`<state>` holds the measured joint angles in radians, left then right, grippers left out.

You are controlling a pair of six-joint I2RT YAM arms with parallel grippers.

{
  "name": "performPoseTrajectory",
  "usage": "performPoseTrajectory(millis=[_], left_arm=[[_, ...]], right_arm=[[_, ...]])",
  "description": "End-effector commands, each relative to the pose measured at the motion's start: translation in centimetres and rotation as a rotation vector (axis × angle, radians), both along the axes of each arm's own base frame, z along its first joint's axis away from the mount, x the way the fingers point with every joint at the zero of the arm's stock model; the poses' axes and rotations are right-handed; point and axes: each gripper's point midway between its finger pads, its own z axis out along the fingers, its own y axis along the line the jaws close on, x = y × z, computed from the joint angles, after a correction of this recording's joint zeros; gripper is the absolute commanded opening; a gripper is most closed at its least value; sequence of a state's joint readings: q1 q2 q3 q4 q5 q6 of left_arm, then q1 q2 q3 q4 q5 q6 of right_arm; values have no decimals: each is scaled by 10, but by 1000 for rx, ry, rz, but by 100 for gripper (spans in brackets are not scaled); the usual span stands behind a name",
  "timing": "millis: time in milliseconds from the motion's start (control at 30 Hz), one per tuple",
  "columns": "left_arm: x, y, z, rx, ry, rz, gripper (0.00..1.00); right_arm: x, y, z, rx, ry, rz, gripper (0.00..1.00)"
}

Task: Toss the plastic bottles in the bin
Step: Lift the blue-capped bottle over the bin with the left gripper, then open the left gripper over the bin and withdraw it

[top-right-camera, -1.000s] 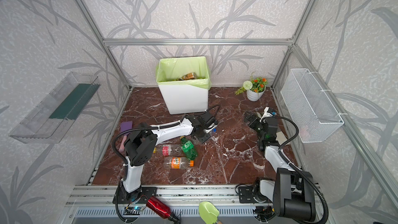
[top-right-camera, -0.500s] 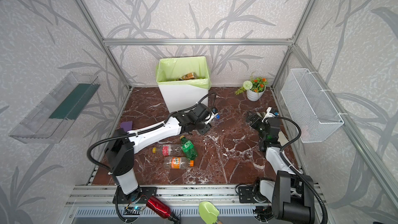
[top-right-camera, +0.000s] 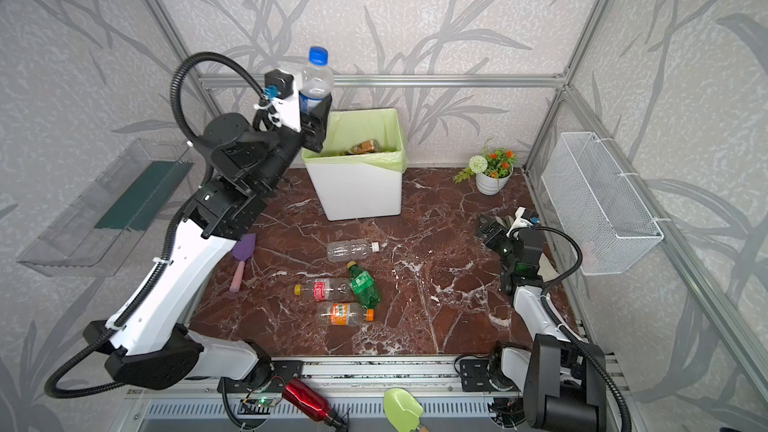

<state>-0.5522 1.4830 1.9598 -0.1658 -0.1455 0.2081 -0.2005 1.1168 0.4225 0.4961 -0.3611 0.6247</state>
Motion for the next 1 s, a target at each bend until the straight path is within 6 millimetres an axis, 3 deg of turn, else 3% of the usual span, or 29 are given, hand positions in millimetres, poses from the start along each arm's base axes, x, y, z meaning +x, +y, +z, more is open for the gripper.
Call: performPoseTrajectory(millis=[0, 33, 67, 133, 167, 267, 300, 333, 400, 467, 567, 667, 767, 967], left_arm=[[91, -22, -124, 39, 405, -30, 47], [110, -24, -158, 49, 523, -31, 43], [120, -26, -179, 62, 598, -29, 42], [128, -39, -196, 98, 681, -68, 50], [129, -41, -191, 100, 682, -72, 54], [115, -32, -127, 59, 535, -52, 70], [106, -26, -99, 37, 462, -39, 88], [98, -20, -76, 19, 400, -16, 99], [80, -7, -39, -13, 290, 15, 99], [59, 6, -14, -50, 194, 30, 99], [34, 21, -6, -89, 113, 37, 99], [24, 32, -26, -78, 141, 75, 99], [22, 45, -60, -66, 185, 138, 99], [8, 74, -149, -86, 305, 257, 99]], right_arm=[[-1, 2, 13, 1, -40, 13, 99], [-1, 2, 14, 1, -42, 13, 99], [0, 2, 15, 3, -44, 18, 99], [2, 4, 19, 4, -50, 29, 99], [3, 4, 19, 5, -50, 32, 99], [3, 4, 21, 4, -59, 33, 99], [3, 4, 21, 4, -60, 30, 99], [2, 5, 21, 3, -61, 33, 99], [2, 4, 19, 4, -55, 31, 99], [1, 4, 16, 6, -49, 31, 99], [2, 5, 15, 8, -45, 36, 99], [2, 7, 14, 36, -43, 44, 99], [3, 15, 17, 52, -50, 86, 99], [3, 44, 26, -15, -56, 223, 100]])
